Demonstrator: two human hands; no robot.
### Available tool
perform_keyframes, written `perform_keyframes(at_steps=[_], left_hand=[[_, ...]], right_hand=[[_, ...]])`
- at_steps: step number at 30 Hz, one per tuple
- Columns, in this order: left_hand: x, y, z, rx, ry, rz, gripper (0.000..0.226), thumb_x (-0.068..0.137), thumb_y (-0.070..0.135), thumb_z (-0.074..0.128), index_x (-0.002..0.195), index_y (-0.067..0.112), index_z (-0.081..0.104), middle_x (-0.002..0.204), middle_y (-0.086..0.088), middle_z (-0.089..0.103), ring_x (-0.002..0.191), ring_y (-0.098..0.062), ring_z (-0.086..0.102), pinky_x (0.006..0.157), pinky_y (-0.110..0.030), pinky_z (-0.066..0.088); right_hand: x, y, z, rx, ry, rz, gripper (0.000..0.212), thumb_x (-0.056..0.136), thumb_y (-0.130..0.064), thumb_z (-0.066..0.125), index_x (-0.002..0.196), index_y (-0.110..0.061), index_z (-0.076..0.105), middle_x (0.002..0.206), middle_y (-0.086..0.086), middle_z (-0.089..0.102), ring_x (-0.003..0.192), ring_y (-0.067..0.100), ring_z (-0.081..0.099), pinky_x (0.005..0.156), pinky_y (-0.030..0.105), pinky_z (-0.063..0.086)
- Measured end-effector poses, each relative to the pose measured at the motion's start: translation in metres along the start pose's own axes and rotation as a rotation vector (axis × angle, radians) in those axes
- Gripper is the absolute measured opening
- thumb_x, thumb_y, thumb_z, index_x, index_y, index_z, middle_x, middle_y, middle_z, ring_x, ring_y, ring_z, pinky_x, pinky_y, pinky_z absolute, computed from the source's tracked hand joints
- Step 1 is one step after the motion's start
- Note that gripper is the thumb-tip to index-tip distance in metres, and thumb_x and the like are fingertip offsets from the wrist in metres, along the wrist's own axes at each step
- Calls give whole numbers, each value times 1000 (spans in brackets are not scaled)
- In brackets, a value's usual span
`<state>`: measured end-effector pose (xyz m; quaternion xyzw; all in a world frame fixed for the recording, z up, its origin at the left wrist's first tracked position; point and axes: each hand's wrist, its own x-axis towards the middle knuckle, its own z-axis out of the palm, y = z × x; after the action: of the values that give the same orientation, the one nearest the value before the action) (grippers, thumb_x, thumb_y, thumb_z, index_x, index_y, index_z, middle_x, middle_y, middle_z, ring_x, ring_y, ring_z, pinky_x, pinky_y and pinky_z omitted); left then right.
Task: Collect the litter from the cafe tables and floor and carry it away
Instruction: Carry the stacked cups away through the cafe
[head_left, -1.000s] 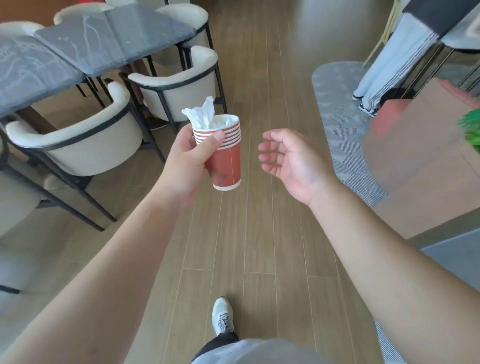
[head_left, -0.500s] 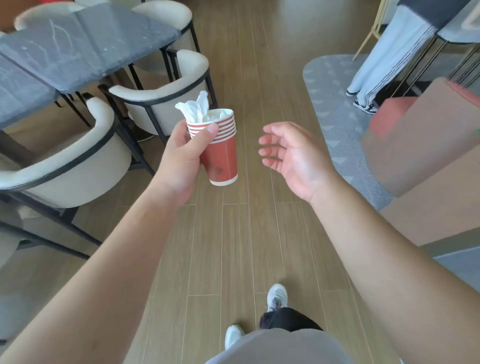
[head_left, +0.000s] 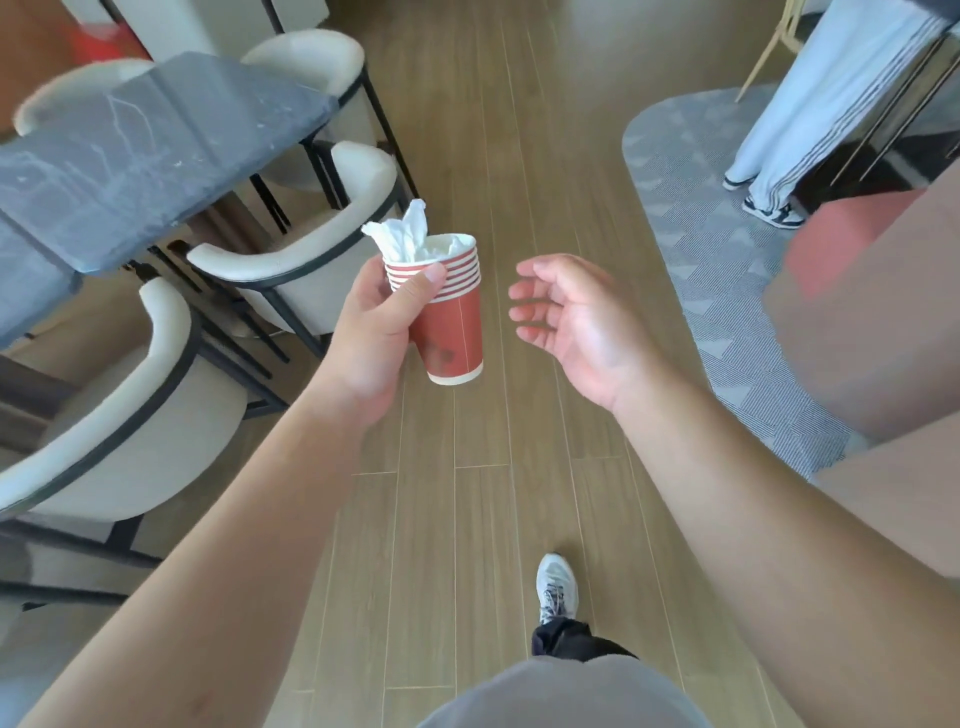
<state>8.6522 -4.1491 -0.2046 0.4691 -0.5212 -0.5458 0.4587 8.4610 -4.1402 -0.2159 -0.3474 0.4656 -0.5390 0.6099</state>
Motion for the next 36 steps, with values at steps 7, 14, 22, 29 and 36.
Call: perform_keyframes(at_steps=[7, 14, 22, 29, 36], left_hand=[[104, 16, 39, -2, -14, 24, 51, 91, 38, 64, 137, 18, 56, 126, 1, 72, 114, -14, 69, 82, -21, 55], [186, 23, 55, -25, -13, 8, 53, 88, 37, 66, 135, 18, 56, 123, 3, 73, 113, -14, 69, 87, -27, 54], [293, 18, 50, -109, -68, 14, 58, 91, 38, 62, 142, 14, 52, 135, -7, 67, 122, -21, 66, 91, -30, 54], [424, 10, 21, -143, -102, -1, 56, 93, 38, 62, 142, 13, 54, 135, -12, 66, 123, -27, 65, 97, -39, 54], [550, 26, -9, -136, -131, 23, 58, 89, 37, 65, 139, 9, 54, 130, -11, 69, 116, -24, 67, 96, -37, 53]], right_hand=[[95, -44, -37, -7, -23, 0, 24, 75, -32, 61, 93, -17, 67, 79, -2, 69, 70, 14, 64, 63, 27, 51], [167, -68, -55, 7, -5, -7, 24, 74, -31, 61, 92, -17, 68, 78, -2, 69, 70, 13, 64, 62, 27, 52], [265, -85, -61, -33, 25, -8, 23, 73, -31, 59, 91, -18, 67, 79, -2, 69, 70, 14, 64, 63, 27, 51], [388, -110, -35, -68, 76, -10, 25, 73, -31, 59, 92, -16, 66, 78, -1, 68, 69, 14, 63, 64, 27, 50], [503, -140, -9, -72, 110, -40, 24, 73, -30, 61, 92, -16, 67, 80, 1, 68, 70, 15, 63, 64, 28, 51]])
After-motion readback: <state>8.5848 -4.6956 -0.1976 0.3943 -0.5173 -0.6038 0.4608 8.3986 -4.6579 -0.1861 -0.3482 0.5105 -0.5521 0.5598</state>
